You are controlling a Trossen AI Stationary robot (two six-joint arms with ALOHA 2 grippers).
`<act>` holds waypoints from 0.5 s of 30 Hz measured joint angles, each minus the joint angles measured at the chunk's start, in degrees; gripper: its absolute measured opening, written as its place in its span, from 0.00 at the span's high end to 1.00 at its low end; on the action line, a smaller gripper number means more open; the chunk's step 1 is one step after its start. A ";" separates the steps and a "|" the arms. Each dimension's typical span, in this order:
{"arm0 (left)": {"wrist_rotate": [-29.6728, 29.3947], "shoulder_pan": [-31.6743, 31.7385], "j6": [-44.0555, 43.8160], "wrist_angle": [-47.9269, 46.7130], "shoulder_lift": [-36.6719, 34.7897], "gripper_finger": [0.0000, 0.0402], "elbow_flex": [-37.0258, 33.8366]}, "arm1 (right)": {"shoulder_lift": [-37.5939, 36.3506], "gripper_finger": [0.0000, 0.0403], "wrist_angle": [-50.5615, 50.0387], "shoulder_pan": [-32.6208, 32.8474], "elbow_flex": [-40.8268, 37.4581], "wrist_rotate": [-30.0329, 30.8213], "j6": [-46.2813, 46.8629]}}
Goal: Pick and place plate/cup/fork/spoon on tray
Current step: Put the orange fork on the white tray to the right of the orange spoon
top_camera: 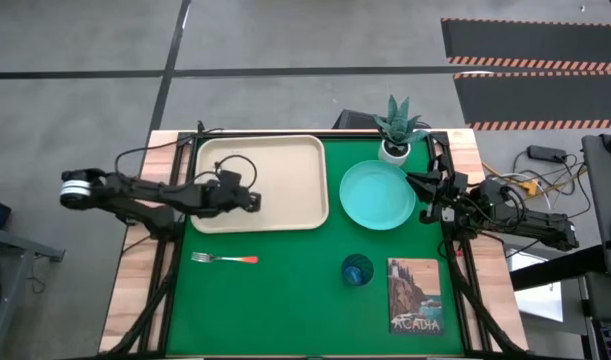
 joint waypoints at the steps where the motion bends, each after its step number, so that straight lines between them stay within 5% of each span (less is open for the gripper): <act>1: 0.00 -1.37 -0.13 -0.06 -0.22 1.00 0.48 | 0.00 0.89 0.00 -0.01 0.00 0.00 0.02; 15: -0.07 -18.18 -3.13 0.03 5.39 1.00 12.13 | 0.00 0.89 -0.02 0.01 0.00 -0.02 0.19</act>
